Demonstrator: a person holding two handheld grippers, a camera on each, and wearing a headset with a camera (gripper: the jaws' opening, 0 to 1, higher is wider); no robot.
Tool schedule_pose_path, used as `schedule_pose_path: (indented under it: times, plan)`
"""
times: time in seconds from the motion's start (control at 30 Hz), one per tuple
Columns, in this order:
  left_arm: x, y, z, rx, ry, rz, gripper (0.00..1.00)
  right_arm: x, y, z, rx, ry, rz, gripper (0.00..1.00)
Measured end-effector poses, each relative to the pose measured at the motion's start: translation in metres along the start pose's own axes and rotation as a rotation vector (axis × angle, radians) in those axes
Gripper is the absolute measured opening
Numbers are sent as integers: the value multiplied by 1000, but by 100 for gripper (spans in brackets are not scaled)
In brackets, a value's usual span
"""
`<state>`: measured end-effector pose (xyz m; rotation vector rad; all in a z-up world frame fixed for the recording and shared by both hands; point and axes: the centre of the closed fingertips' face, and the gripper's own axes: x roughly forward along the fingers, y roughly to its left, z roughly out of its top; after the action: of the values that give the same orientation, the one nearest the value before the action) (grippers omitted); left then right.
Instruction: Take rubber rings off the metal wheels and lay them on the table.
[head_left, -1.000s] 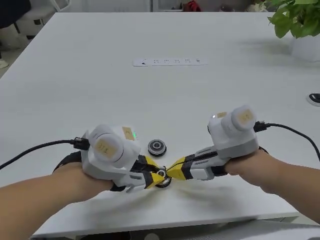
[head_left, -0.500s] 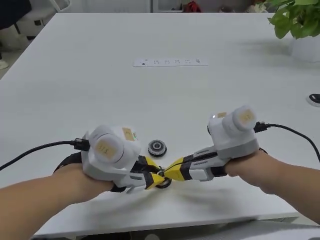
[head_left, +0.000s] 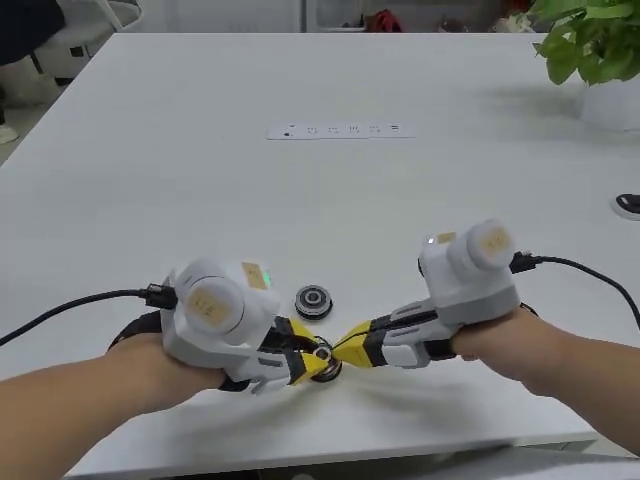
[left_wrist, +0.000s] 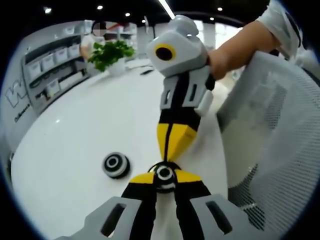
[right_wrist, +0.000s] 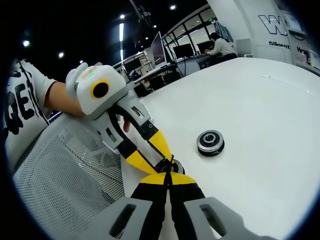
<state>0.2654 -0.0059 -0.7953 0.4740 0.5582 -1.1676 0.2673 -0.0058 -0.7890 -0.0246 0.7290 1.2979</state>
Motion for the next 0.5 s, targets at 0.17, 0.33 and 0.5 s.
schedule_pose_path:
  times: [0.17, 0.33, 0.5]
  plan:
    - [-1, 0, 0, -5, 18, -5, 14, -1, -1, 2, -3, -6, -5, 0]
    - [-8, -3, 5, 15, 18, -18, 21, -2, -2, 4, -1, -14, -8, 0]
    - [-15, -4, 17, 5, -19, -23, 24, -3, -3, 6, 1, -22, -11, 0]
